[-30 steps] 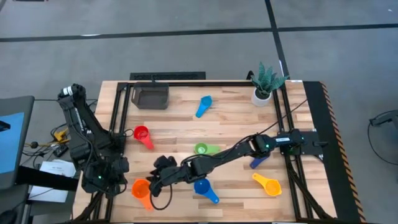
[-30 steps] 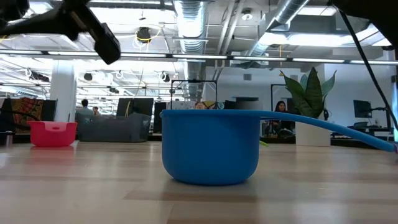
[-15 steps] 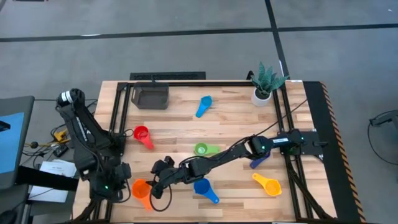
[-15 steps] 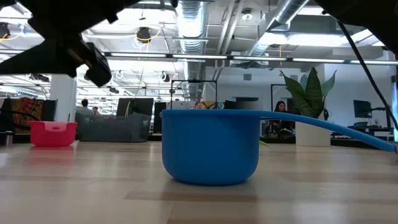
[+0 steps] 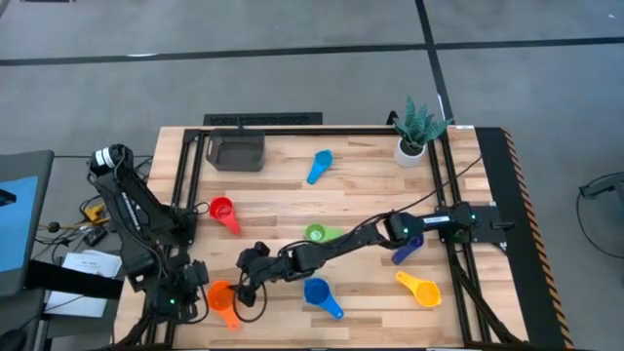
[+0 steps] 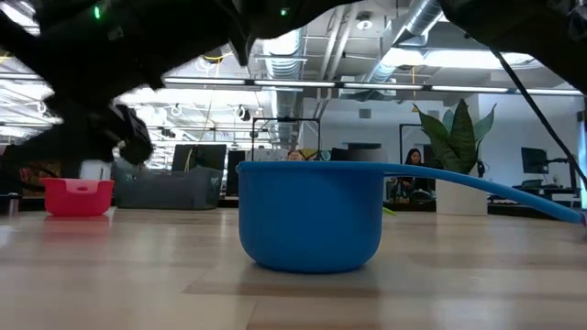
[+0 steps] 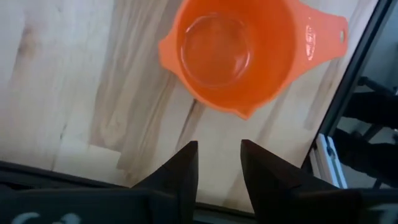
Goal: Nest measuring cups in basket
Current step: Move the orange measuring cup to the center of the table
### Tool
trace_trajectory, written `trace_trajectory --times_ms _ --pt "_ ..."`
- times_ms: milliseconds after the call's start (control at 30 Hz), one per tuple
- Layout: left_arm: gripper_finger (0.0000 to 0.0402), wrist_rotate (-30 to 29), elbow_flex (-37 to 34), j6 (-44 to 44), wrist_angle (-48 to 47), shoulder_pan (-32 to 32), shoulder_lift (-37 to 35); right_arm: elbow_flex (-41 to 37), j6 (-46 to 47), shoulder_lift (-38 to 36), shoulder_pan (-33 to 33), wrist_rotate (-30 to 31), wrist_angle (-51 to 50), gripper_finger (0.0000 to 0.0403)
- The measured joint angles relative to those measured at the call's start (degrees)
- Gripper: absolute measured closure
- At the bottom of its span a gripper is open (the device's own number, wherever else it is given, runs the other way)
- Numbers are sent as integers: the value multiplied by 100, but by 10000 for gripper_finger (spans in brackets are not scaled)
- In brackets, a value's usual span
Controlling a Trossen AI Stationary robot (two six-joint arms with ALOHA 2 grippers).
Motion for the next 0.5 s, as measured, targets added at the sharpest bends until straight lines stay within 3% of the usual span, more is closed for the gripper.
trace_trajectory --times_ms 500 --pt "294 -42 0 -183 63 2 0 6 -1075 -23 -34 -36 -229 24"
